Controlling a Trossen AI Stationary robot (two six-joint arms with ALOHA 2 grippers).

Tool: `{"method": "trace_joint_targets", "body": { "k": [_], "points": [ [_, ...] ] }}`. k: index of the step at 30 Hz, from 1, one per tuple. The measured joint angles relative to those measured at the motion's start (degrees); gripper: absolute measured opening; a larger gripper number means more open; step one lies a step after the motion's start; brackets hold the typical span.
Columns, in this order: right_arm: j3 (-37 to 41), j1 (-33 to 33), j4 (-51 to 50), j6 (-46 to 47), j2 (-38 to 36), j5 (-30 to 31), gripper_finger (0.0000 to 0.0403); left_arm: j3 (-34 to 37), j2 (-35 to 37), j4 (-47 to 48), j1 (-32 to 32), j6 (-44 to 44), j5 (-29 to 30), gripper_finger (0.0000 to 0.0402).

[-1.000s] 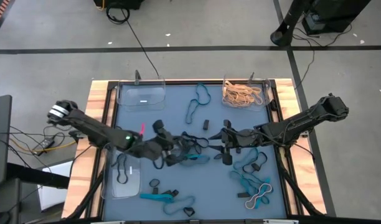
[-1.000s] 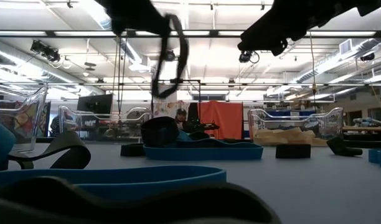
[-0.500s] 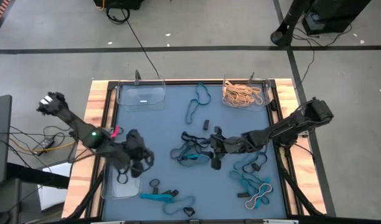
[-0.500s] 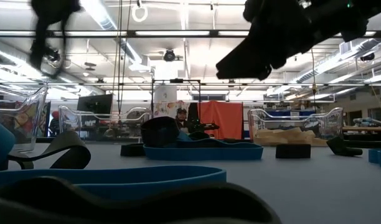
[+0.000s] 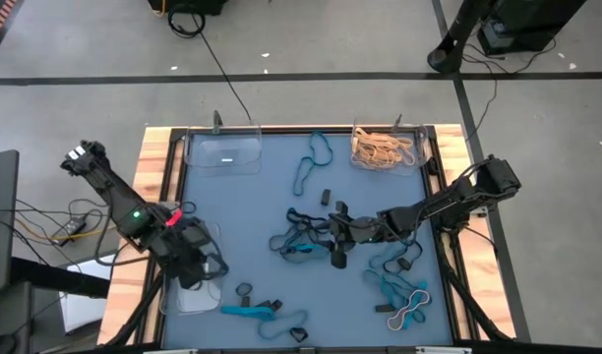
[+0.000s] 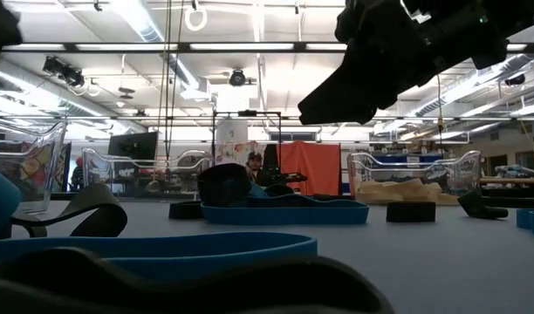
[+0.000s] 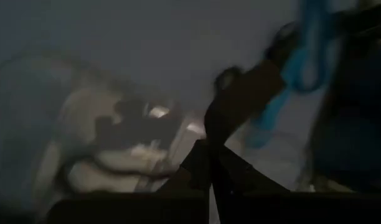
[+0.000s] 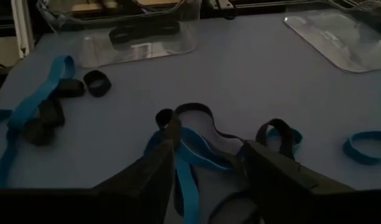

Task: Sort rubber bands into baskets
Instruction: Put the big black rubber band into the bottom left transparent bin, then put the small black rubber band into the bottom left transparent bin

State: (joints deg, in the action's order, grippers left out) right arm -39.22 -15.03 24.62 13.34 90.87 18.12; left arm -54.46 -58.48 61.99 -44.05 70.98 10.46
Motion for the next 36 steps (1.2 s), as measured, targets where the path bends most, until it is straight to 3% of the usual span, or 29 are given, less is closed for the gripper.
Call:
{"method": "trace_joint_targets", "body": {
  "k": [4, 7, 11, 20, 26, 36],
  "points": [
    [0.0, 0.0, -0.09, -0.12, 0.0, -0.6, 0.0205, 0.0, 0.0, 6.1, -0.86, 5.61, -0.29, 0.0009],
    [0.0, 0.0, -0.31, -2.59, 0.0, -2.89, 0.0207, 0.0, 0.0, 6.01, -1.07, 6.55, -0.09, 0.0009],
    [0.0, 0.23, -1.06, -3.12, -0.02, -1.08, 0.0211, 0.0, -0.02, 4.52, -1.07, 7.07, 0.94, 0.0017],
    [0.02, 4.94, -9.42, 1.4, -0.02, 6.22, 0.0213, 4.21, -2.65, 5.52, -1.07, 13.22, -4.78, 0.0099],
    [0.0, 7.83, -10.3, -3.12, -0.02, 12.35, 0.0215, 7.74, -3.78, 4.9, -0.84, 13.61, -6.69, 0.0141],
    [0.0, 15.08, -15.03, -16.58, -0.06, 1.26, 0.0201, 7.78, -3.43, 3.12, -0.42, 13.72, -8.05, 0.0141]
  ]
}}
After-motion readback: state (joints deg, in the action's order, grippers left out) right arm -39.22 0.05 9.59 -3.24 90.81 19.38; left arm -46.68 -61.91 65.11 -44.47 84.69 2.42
